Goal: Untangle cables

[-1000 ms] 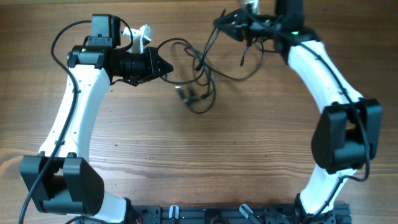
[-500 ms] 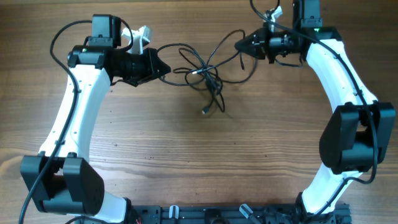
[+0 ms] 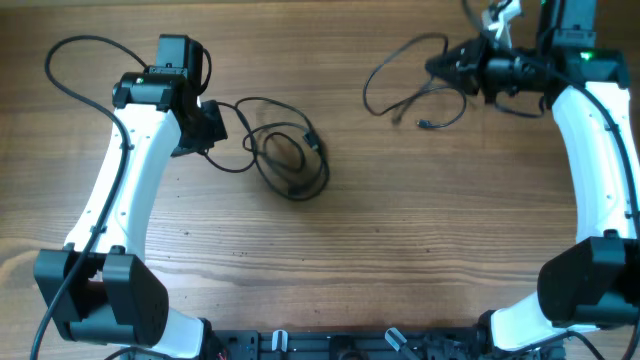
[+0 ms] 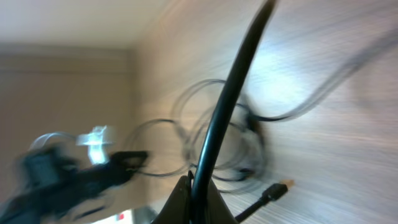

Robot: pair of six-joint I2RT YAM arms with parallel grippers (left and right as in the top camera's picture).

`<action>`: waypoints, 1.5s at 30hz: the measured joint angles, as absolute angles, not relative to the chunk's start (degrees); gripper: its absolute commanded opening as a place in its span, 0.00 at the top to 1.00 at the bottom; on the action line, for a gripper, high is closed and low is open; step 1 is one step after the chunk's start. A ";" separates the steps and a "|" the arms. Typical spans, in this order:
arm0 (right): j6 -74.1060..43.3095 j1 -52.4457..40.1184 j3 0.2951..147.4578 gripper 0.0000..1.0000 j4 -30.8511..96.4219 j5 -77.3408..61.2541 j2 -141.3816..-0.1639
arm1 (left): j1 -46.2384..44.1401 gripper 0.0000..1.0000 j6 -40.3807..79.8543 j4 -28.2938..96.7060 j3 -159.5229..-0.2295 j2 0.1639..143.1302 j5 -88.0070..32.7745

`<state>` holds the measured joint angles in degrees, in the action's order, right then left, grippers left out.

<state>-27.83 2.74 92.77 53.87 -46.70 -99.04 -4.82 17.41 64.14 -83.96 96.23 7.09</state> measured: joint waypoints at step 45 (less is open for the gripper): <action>-19.57 -13.61 91.83 0.51 62.67 -11.60 -112.95 | -4.82 0.96 17.93 59.92 -83.96 96.23 5.50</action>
